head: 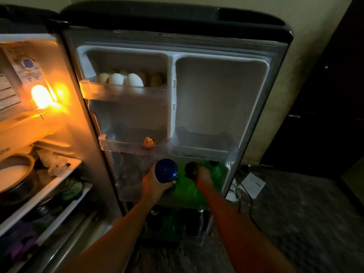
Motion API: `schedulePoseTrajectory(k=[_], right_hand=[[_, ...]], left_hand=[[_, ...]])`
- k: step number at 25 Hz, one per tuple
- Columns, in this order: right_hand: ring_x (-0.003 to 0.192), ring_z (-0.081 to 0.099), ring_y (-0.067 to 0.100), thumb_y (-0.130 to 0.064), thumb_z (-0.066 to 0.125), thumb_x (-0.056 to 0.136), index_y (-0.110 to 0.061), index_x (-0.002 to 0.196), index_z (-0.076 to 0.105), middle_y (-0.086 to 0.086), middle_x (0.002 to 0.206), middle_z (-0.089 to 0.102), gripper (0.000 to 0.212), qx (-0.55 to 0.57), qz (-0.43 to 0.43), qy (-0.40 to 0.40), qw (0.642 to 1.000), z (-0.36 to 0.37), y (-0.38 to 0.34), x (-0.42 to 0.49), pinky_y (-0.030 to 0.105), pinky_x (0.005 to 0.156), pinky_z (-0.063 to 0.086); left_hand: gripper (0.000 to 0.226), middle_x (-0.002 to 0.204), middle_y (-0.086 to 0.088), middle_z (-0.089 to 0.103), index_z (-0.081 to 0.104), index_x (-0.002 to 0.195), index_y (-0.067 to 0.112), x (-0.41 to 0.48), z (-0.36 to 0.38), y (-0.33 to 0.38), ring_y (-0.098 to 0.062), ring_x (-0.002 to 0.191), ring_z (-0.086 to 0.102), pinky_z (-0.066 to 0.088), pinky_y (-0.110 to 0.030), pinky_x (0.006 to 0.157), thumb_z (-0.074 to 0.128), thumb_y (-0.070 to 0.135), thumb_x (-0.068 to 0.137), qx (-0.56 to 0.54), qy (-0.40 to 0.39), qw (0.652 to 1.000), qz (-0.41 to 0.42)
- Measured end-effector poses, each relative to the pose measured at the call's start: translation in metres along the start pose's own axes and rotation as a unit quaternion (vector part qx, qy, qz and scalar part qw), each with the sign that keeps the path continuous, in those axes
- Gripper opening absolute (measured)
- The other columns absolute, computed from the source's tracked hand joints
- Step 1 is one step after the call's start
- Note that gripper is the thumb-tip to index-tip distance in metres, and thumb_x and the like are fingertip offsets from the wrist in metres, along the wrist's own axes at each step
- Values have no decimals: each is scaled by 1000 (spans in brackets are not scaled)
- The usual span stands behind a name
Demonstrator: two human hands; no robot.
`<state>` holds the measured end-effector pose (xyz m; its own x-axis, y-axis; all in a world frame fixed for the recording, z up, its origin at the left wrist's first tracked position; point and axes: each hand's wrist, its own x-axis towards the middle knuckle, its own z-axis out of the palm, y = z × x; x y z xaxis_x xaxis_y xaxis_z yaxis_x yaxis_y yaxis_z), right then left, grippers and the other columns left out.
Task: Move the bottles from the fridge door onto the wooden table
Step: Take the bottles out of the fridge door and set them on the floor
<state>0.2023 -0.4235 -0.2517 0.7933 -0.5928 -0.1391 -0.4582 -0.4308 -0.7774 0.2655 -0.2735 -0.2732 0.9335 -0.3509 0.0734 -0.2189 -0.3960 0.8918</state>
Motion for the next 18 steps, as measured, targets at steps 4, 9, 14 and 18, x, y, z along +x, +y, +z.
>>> schedulePoseTrajectory(k=[4,9,14,18], right_hand=[[117,56,27,-12,62,85,-5,129,50,17,129,58,46,-47,-49,15,998,-7,7,-28,25,95,47],[119,54,20,-6,65,82,-5,124,56,14,130,58,43,2,-95,88,992,-24,-1,-88,-3,80,36],[112,60,21,-18,74,75,-12,118,62,9,120,66,46,16,-135,137,981,-60,-21,-150,8,75,33],[104,65,20,-27,76,71,-18,112,66,6,110,71,43,1,-105,142,984,-81,7,-196,21,77,45]], left_hand=[[92,133,-14,53,43,132,10,-18,-14,5,-30,126,47,37,-32,101,89,21,52,8,11,999,31],[88,128,-7,53,46,128,9,-54,-46,31,-19,118,49,40,-8,86,89,15,52,-22,-4,995,99],[90,128,-9,56,47,127,8,-81,-85,59,-18,116,54,50,-21,89,90,14,48,-35,-56,983,172],[85,120,0,58,48,127,13,-106,-75,74,-12,111,55,46,-4,78,89,16,51,-31,-152,970,188]])
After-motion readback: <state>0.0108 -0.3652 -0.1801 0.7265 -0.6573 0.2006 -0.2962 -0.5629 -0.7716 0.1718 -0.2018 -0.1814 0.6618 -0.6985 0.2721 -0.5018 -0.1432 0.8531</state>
